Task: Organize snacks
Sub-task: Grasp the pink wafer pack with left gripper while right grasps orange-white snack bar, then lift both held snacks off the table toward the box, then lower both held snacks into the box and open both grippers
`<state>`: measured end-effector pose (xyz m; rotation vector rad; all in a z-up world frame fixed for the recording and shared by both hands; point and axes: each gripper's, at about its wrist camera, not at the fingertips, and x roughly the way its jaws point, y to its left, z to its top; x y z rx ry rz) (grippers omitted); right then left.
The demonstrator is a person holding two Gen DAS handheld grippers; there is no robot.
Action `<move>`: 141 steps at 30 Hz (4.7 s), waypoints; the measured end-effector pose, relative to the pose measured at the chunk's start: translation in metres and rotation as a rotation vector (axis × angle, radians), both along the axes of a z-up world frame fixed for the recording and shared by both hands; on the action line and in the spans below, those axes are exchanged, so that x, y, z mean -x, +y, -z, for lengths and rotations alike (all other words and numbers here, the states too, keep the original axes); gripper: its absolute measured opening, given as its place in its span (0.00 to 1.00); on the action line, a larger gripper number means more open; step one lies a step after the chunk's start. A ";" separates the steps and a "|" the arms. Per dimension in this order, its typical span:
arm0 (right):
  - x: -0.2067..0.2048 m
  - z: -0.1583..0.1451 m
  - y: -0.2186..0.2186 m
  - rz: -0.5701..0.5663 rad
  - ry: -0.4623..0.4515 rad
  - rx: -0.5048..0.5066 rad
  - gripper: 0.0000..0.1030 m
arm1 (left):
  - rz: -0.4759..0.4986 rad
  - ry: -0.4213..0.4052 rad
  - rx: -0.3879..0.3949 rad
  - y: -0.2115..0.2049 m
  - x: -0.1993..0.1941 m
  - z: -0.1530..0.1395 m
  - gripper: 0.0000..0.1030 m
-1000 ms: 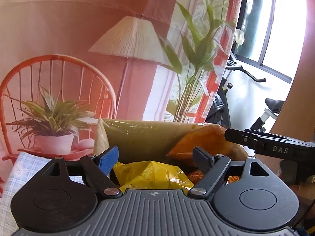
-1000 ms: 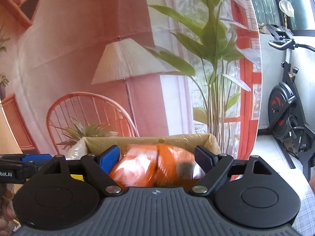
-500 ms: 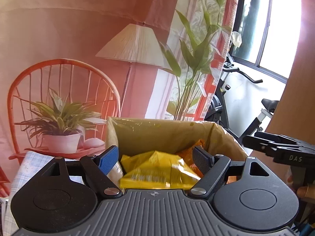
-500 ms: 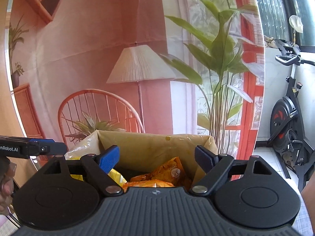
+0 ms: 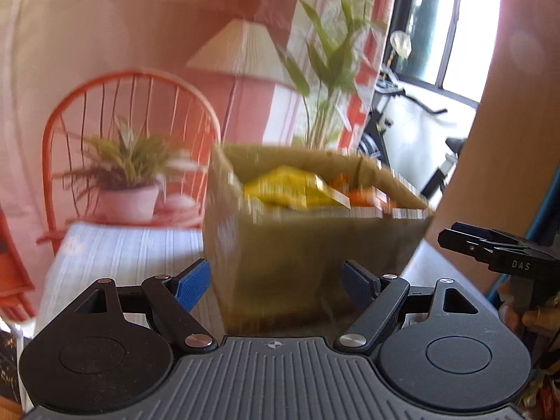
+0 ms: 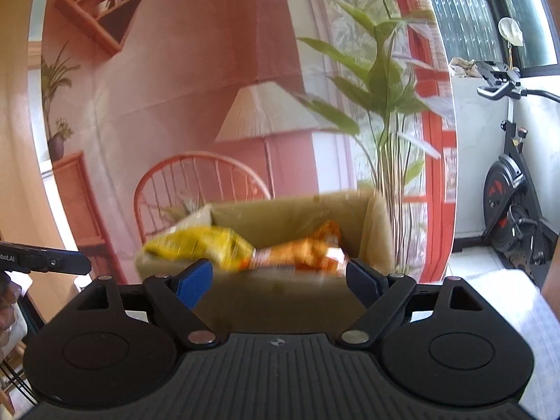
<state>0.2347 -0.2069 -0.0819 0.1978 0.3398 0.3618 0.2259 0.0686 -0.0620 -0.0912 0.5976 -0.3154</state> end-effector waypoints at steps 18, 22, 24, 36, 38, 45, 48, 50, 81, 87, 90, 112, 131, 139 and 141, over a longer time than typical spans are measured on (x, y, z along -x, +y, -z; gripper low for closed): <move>0.050 0.100 0.047 -0.081 0.252 0.069 0.79 | 0.116 0.309 -0.041 -0.027 0.032 0.119 0.81; 0.053 0.107 0.052 -0.088 0.275 0.082 0.79 | 0.127 0.328 -0.071 -0.035 0.037 0.129 0.81; 0.054 0.109 0.053 -0.095 0.279 0.092 0.78 | 0.126 0.334 -0.098 -0.040 0.042 0.132 0.81; 0.063 0.118 0.063 -0.126 0.282 0.133 0.75 | 0.050 0.375 -0.046 -0.036 0.045 0.154 0.75; 0.064 0.119 0.065 -0.132 0.280 0.142 0.74 | 0.020 0.362 -0.038 -0.032 0.045 0.154 0.74; 0.065 0.125 0.077 -0.176 0.291 0.182 0.65 | -0.089 0.342 -0.005 -0.009 0.031 0.157 0.74; 0.064 0.128 0.086 -0.202 0.294 0.211 0.63 | -0.130 0.330 0.014 0.001 0.022 0.157 0.74; 0.065 0.131 0.092 -0.220 0.295 0.235 0.60 | -0.148 0.326 0.040 0.005 0.018 0.159 0.74; 0.037 0.145 0.134 -0.230 0.233 0.350 0.32 | -0.149 0.249 0.066 0.010 0.029 0.167 0.75; 0.035 0.145 0.134 -0.230 0.239 0.331 0.32 | -0.148 0.248 0.070 0.011 0.028 0.167 0.75; 0.036 0.145 0.132 -0.231 0.240 0.320 0.32 | -0.147 0.245 0.073 0.012 0.028 0.167 0.75; 0.041 0.101 0.089 -0.158 0.104 0.130 0.30 | -0.173 0.104 0.128 0.025 0.035 0.109 0.73; -0.001 -0.022 0.024 -0.051 -0.156 0.037 0.30 | -0.020 -0.189 0.146 -0.039 -0.043 -0.050 0.73; -0.067 -0.035 -0.005 0.018 -0.138 0.047 0.30 | -0.010 -0.151 0.082 -0.097 -0.122 -0.051 0.73; -0.085 -0.033 -0.009 0.035 -0.123 0.051 0.30 | -0.005 -0.128 0.041 -0.111 -0.142 -0.046 0.73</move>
